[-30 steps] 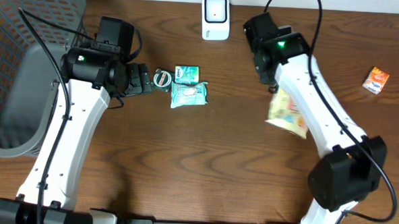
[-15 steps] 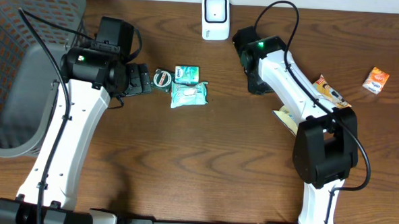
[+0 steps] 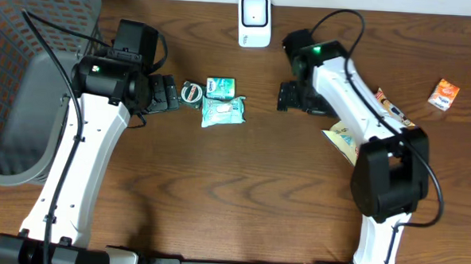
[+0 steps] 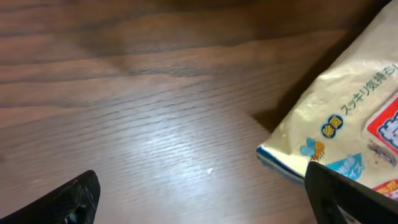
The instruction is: Scan the item barcode
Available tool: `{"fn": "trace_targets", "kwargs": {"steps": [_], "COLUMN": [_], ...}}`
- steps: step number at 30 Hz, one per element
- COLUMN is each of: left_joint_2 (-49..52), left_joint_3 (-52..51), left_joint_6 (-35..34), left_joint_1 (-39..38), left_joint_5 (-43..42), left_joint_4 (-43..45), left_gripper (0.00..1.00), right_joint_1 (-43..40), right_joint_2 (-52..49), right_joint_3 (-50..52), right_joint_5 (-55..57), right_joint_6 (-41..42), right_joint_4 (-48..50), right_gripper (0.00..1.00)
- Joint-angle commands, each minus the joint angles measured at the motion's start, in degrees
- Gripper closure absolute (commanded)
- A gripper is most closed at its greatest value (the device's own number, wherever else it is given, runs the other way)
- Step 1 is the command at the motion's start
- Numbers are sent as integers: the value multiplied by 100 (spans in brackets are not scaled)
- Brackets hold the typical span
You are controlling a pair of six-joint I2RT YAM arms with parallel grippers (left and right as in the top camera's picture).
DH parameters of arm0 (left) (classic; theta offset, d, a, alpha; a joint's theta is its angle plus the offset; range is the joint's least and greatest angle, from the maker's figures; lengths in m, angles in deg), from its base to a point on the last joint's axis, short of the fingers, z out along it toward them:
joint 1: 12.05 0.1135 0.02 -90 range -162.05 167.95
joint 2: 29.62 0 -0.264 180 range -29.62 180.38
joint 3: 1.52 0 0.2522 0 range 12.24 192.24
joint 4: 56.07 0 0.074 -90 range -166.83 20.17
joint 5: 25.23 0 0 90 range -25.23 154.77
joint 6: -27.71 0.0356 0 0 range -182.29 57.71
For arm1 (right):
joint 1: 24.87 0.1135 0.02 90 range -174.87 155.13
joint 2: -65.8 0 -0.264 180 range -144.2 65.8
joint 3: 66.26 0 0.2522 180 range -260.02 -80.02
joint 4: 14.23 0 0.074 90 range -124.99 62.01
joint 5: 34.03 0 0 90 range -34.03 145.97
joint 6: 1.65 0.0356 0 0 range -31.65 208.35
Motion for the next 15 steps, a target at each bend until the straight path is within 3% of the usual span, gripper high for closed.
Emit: {"fn": "trace_targets", "kwargs": {"steps": [1, 9, 15], "left_joint_2": [-9, -9, -9], "left_joint_3": [-4, -4, -4], "left_joint_6": [-28, -28, -28], "left_joint_1": [11, 11, 11], "left_joint_5": [94, 94, 94], "left_joint_4": [-13, -11, -11], "left_gripper": [1, 1, 2], "right_joint_1": [-365, -1611, -2321], "right_joint_2": [739, 1523, 1425], "right_joint_3": [-37, -37, 170], "right_joint_5": [-352, -811, -2076], "right_joint_6": [177, 81, -964], "right_joint_4": [-33, -286, -208], "right_gripper": [1, 1, 1]}}
